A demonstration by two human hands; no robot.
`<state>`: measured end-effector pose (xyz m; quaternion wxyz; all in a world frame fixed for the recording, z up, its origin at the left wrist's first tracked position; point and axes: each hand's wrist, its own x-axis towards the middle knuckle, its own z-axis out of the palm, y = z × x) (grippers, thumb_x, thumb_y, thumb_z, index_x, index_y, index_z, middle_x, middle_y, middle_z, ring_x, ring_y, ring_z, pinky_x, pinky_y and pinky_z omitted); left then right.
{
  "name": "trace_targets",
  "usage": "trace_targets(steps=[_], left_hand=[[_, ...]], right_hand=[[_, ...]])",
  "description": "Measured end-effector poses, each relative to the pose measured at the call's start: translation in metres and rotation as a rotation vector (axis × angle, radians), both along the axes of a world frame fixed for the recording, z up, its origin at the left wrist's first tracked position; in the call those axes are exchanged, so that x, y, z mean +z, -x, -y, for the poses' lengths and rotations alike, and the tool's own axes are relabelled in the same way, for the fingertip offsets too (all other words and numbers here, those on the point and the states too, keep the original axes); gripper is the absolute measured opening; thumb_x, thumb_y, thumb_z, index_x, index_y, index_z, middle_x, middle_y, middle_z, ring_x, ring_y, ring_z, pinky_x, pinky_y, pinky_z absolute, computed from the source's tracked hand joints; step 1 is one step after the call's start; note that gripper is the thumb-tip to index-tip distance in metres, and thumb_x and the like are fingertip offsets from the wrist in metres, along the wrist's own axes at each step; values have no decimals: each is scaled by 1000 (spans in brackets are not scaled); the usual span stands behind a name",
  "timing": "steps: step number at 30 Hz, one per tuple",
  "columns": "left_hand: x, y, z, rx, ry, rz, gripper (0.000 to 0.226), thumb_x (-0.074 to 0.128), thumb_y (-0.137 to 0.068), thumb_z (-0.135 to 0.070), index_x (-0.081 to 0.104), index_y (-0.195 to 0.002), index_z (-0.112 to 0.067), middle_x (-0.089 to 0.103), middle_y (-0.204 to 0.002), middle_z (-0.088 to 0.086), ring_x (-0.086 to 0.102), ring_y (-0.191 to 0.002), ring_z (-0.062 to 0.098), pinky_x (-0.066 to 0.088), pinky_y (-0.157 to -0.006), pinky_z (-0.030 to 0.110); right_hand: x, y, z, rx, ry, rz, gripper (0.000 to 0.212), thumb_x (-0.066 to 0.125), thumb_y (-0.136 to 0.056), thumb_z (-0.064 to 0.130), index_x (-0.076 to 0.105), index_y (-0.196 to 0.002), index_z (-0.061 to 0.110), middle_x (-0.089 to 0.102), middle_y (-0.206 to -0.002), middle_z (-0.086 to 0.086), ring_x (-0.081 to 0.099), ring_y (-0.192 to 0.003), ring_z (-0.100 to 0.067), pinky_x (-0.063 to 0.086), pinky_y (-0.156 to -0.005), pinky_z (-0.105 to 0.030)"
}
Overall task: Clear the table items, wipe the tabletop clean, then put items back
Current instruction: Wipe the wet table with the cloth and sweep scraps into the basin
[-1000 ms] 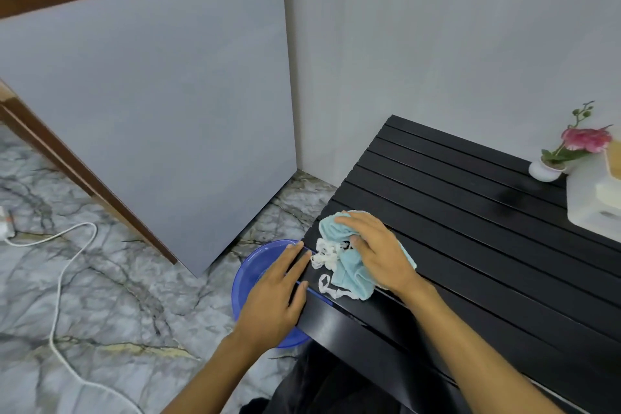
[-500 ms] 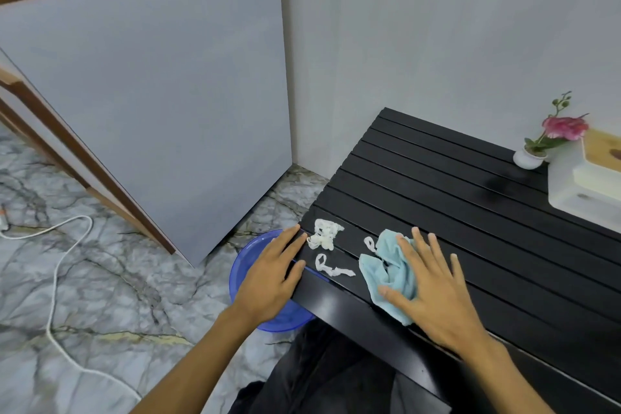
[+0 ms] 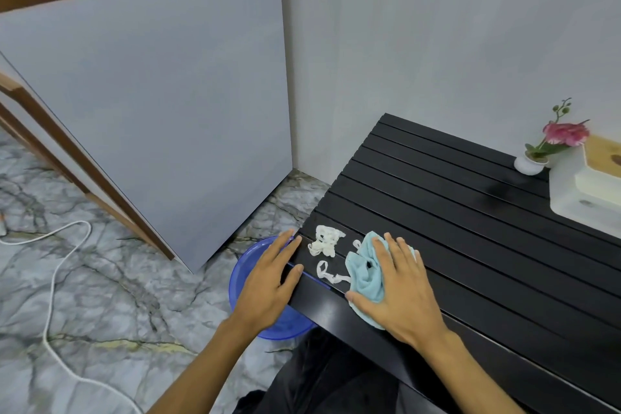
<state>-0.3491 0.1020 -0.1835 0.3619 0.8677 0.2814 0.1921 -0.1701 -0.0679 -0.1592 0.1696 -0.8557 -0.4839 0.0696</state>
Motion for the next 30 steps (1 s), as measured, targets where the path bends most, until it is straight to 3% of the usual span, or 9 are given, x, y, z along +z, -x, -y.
trace_targets(steps=[8,13,21,26,30], left_hand=[[6,17,-19,201,101,166,43,44,-94,-39,41,-137,-39,29,-151,-23,22,-138,-6,18,-109,9],[1,30,-38,295,111,198,44,46,-94,-36,48,-137,-26,33,-150,-20,29,-136,-6,21,-104,5],[-7,48,-62,267,89,96,49,42,-95,-41,39,-142,-29,25,-153,-20,19,-140,-6,14,-108,7],[-15,50,-67,217,46,22,50,40,-96,-44,35,-144,-32,22,-155,-19,16,-141,-5,16,-114,19],[-23,52,-69,202,54,2,49,40,-95,-46,37,-143,-34,26,-154,-18,19,-140,-5,18,-114,21]], right_hand=[[-7,24,-51,31,-32,31,102,39,-70,83,22,-148,19,25,-156,-9,15,-145,-27,4,-118,-41],[-13,32,-94,59,-64,62,97,37,-72,82,30,-145,17,35,-150,-8,27,-140,-30,12,-116,-44],[-9,29,-159,172,-146,29,55,51,-82,57,50,-119,17,52,-108,-5,47,-103,-27,37,-97,-40],[14,17,-164,124,-252,-243,59,53,-88,53,45,-135,18,52,-118,-6,43,-113,-22,36,-99,-33],[41,-13,-123,102,-299,-282,63,53,-84,58,48,-135,20,53,-130,0,44,-121,-14,31,-106,-27]])
